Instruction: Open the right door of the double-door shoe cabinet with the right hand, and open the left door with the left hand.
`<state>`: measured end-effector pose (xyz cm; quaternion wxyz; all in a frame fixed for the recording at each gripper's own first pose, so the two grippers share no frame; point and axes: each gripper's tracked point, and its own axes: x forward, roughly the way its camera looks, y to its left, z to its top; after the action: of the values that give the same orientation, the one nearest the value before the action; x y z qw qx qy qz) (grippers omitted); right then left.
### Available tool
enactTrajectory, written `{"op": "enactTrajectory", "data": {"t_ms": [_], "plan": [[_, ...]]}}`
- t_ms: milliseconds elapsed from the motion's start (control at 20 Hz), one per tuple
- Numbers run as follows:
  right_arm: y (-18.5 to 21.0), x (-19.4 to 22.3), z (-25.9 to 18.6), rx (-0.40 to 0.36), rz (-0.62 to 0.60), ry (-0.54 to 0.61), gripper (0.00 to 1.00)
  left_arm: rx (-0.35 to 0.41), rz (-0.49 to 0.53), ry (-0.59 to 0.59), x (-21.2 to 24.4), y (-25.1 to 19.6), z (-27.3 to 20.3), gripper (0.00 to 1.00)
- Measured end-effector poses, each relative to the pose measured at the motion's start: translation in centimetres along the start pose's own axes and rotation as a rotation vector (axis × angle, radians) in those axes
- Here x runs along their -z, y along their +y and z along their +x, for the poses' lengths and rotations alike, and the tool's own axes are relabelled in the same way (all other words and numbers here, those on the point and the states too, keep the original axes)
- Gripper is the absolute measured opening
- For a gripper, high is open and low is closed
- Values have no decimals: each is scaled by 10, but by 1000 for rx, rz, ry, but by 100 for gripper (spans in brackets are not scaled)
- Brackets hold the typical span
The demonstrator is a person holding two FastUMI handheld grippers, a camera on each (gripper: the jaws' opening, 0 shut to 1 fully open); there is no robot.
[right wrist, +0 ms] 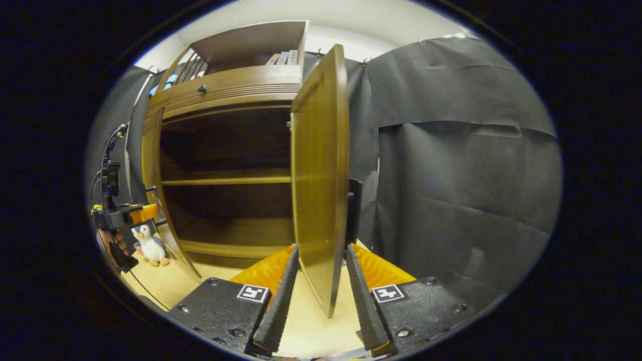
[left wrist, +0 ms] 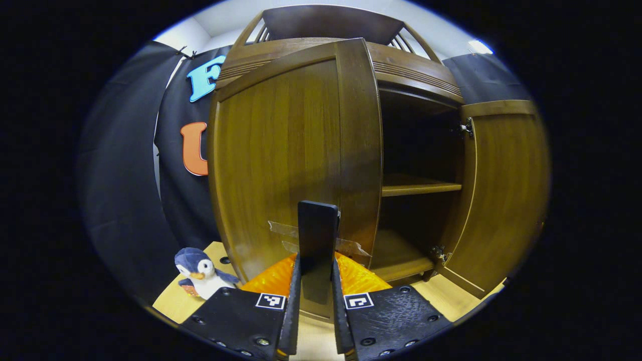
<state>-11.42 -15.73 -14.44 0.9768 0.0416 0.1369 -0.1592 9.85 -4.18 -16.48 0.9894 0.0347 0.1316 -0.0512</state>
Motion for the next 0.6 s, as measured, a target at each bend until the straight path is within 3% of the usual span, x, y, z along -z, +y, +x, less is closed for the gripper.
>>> {"op": "enactTrajectory", "data": {"t_ms": [600], "plan": [[108, -10, 14, -213, -103, -18, 66, -96, -13, -23, 8, 66, -60, 28]]}}
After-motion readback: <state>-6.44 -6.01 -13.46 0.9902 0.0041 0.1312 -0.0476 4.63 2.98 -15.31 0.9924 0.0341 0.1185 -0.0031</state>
